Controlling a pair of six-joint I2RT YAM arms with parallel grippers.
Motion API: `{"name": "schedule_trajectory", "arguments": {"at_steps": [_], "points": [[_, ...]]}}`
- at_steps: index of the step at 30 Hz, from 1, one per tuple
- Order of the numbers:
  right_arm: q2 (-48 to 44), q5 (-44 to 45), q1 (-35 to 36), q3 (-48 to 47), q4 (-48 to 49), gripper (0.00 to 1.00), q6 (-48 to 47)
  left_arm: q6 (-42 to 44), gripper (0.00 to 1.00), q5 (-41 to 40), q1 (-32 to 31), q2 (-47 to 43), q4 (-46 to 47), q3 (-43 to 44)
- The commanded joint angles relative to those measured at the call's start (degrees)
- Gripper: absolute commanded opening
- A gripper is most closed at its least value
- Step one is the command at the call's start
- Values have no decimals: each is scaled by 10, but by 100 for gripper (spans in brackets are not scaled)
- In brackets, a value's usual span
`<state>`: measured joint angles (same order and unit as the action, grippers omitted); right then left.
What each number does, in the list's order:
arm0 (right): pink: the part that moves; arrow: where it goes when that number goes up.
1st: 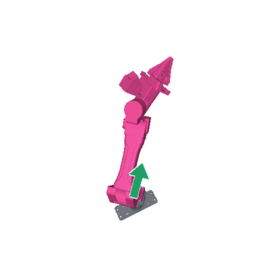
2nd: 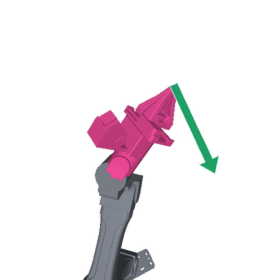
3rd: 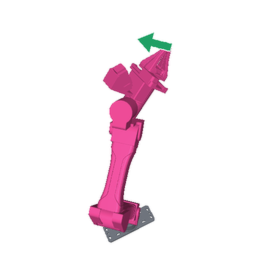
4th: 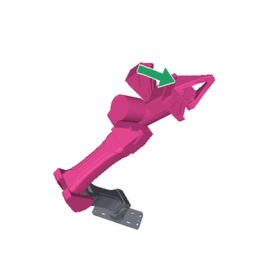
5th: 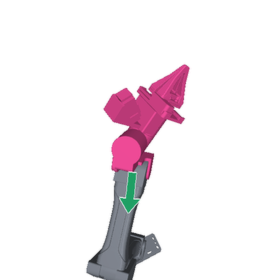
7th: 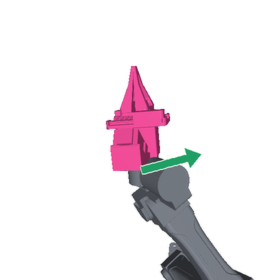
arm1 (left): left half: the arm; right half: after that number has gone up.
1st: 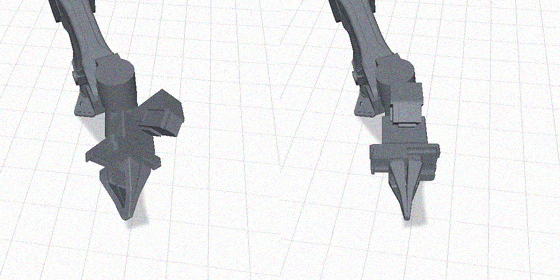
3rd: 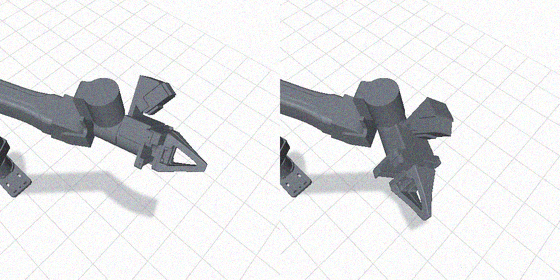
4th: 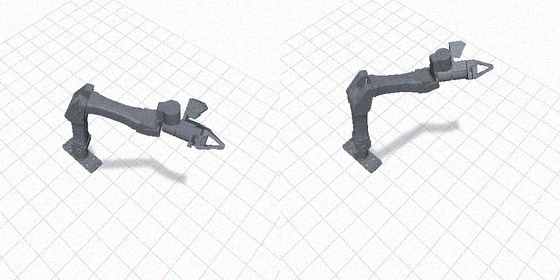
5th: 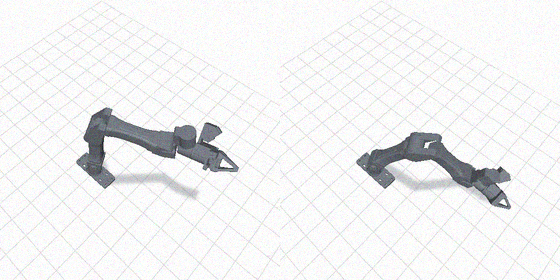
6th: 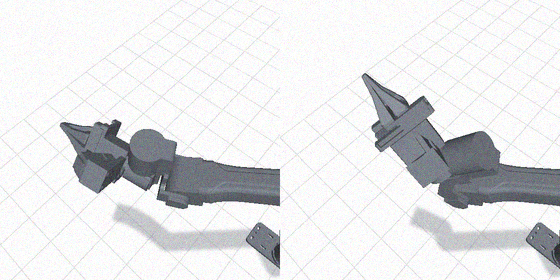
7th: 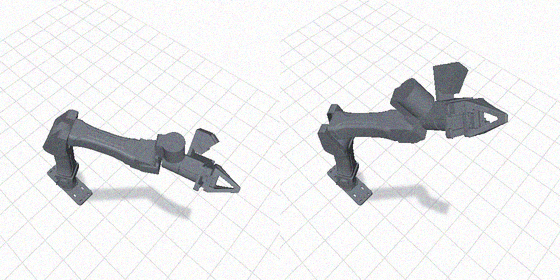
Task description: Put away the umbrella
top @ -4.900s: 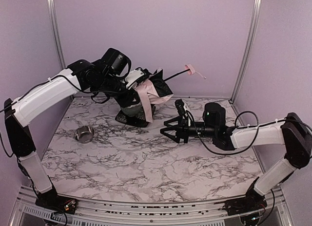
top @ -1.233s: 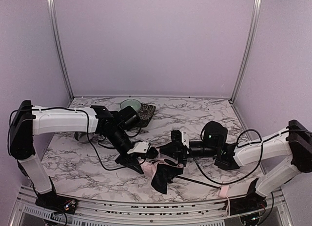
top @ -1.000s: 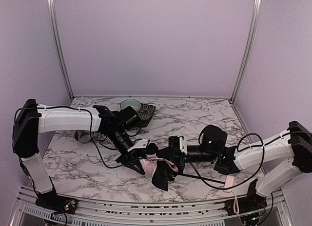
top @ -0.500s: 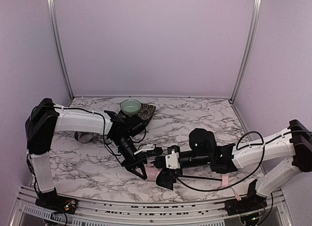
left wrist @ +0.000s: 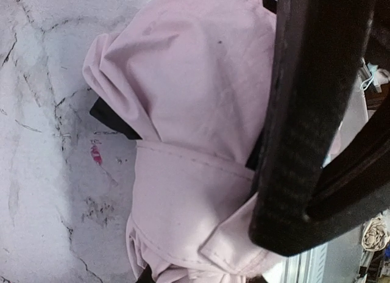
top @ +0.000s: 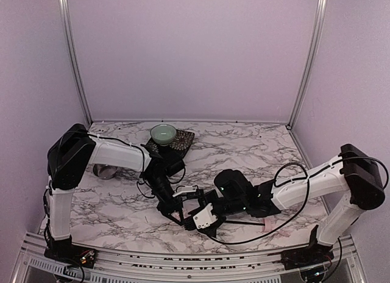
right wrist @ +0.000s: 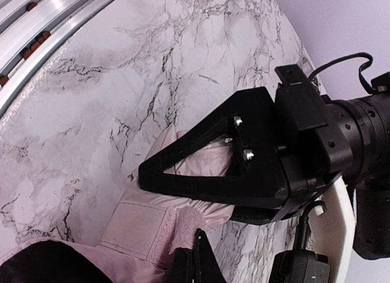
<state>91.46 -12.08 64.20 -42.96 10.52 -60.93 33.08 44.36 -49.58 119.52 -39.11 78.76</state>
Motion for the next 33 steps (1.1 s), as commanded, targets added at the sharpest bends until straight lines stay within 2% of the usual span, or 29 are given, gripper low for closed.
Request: {"name": "schedule_trajectory", "arguments": {"at_steps": [1, 5, 8, 10, 14, 16, 17, 21, 26, 30, 33], "points": [[15, -49, 52, -6, 8, 0, -62, -32, 0, -65, 33, 12, 86, 24], [23, -23, 62, 12, 9, 0, -66, -20, 0, -81, 33, 11, 77, 15], [24, -14, 63, 37, 54, 0, -52, -6, 0, -87, 33, 9, 64, 8], [25, 4, 62, 49, 105, 4, -18, 5, 0, -80, 32, 11, 44, 12], [30, 26, 58, 67, 135, 11, -13, 21, 0, -77, 29, 7, 17, 4], [29, 21, 59, 73, 144, 19, -4, 22, 0, -87, 29, 5, 14, -1], [28, 18, 58, 76, 148, 20, 5, 20, 0, -92, 29, 6, 13, -1], [16, 55, 58, 92, 159, 17, 24, 20, 0, -99, 29, 7, 7, 2], [-46, 56, 58, 105, 139, 17, 66, 22, 0, -127, 29, 4, 5, -2], [-119, 29, 54, 106, 159, 18, 168, 21, 0, -122, 28, 8, 5, -1], [-170, -21, 29, 99, 149, 23, 244, 22, 0, -129, 23, 11, 5, -2]]}}
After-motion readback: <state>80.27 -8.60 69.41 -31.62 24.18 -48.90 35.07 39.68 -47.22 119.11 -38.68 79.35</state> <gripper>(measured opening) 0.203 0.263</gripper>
